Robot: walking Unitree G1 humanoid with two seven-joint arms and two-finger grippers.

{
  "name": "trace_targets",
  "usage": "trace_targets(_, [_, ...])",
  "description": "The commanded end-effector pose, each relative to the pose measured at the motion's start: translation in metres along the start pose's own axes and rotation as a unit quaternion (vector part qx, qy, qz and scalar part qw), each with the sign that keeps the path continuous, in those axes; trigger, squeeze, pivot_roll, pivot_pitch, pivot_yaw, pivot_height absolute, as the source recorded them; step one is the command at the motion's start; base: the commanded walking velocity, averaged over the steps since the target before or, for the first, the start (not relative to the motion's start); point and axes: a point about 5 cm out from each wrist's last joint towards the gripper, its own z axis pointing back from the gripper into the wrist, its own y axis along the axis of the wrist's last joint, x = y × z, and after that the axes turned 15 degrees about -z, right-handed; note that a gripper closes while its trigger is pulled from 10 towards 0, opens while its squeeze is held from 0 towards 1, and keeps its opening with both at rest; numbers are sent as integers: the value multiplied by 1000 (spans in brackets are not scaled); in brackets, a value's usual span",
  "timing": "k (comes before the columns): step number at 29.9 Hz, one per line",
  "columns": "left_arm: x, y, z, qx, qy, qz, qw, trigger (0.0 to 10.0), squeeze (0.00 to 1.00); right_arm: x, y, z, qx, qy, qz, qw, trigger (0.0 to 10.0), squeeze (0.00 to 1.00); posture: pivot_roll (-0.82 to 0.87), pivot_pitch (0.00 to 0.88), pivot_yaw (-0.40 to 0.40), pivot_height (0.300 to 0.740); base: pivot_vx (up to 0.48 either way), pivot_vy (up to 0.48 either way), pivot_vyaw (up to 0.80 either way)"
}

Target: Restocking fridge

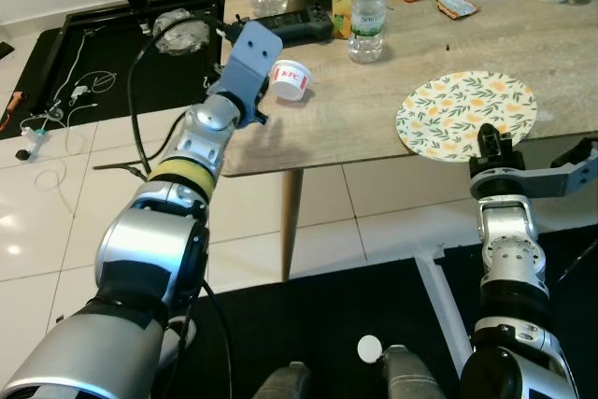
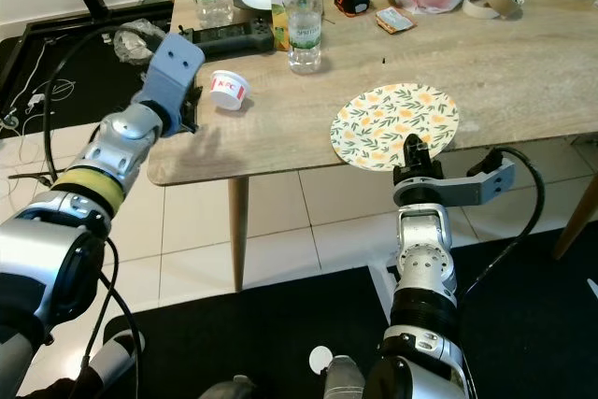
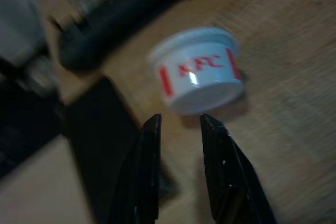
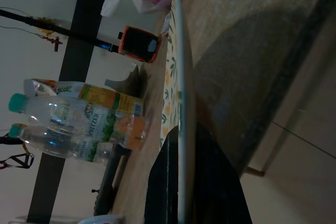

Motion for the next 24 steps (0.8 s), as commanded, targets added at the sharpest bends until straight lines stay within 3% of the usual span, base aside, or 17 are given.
trace_targets(1, [2,1,-1,-5,-8,37,999,10000,0,12,-4,7,-10,-32,2,999,10000,0,-81,309,89,740,0,0,0])
trace_targets(4, [1,2,-2,-10,0,34,999,10000,0,11,-4,9,-9,-33,2,999,10000,0,-99,316,91,740,0,0,0])
trace_targets(5, [-5,1,-1,-25,30,-3,999,10000,0,9,-4,12,-8,-33,3,999,10000,0,-119,324,92,740,0,0,0])
trace_targets(10, [-14,4,0,-28,52,-49,997,10000,0,5,0,15,-6,-33,9,999,10000,0,-135,331,96,740,0,0,0])
trace_targets(20, [-15,20,-3,0,26,-41,999,10000,0,-3,1,19,-7,-32,16,999,10000,0,-184,343,102,740,0,0,0])
trace_targets(24, [-5,25,-5,6,-5,-56,998,10000,0,-2,1,21,-9,-35,18,999,10000,0,-187,342,96,740,0,0,0])
